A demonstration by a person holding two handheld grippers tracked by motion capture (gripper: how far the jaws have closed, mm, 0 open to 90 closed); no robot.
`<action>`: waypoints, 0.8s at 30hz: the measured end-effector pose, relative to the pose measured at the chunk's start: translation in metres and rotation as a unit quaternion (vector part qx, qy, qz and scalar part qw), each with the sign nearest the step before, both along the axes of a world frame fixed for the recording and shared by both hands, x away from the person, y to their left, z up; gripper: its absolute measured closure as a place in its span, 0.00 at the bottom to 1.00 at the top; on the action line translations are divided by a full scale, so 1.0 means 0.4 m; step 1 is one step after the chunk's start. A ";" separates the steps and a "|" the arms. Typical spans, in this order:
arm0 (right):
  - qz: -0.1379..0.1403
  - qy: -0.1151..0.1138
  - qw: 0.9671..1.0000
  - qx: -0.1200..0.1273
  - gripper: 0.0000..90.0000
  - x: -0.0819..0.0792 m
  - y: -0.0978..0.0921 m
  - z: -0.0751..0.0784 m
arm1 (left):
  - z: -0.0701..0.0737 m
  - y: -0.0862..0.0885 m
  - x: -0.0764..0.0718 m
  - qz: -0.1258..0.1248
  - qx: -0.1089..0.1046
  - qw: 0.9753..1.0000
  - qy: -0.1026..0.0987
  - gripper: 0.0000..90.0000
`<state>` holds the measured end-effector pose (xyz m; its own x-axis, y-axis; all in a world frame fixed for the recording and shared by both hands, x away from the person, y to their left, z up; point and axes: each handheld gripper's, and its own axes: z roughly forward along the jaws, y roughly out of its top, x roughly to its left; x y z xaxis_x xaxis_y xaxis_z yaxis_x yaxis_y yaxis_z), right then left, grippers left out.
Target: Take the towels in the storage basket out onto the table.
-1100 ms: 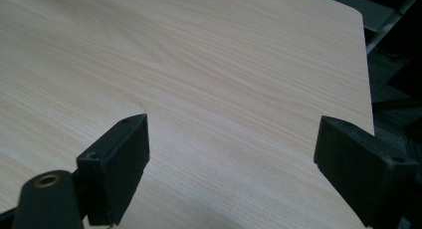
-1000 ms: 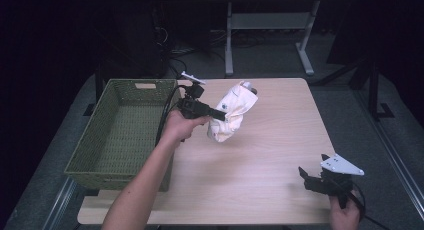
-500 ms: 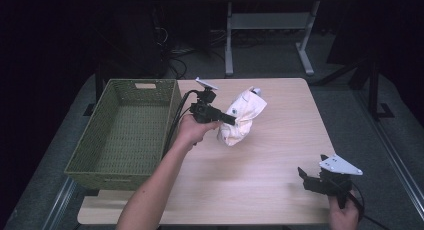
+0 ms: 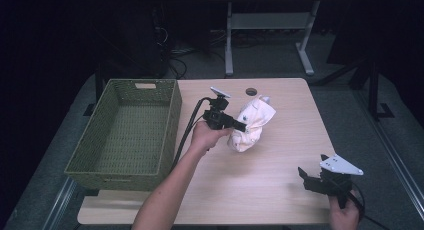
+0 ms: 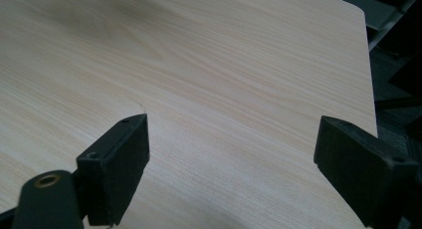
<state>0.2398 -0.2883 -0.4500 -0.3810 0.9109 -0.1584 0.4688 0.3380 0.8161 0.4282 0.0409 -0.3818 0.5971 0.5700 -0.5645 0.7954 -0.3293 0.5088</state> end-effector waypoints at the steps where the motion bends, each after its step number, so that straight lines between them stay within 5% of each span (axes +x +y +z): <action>1: 0.000 0.000 1.000 0.000 0.15 0.000 0.000 0.000 | -0.005 -0.005 0.000 0.001 0.002 1.000 0.000 0.82; 8: 0.001 -0.001 1.000 -0.001 0.15 0.000 0.001 0.000 | -0.041 -0.036 -0.006 0.017 0.017 1.000 0.003 0.82; 24: 0.006 0.002 1.000 -0.005 0.15 0.002 0.007 -0.001 | -0.094 -0.063 -0.026 0.008 0.046 0.999 0.009 0.78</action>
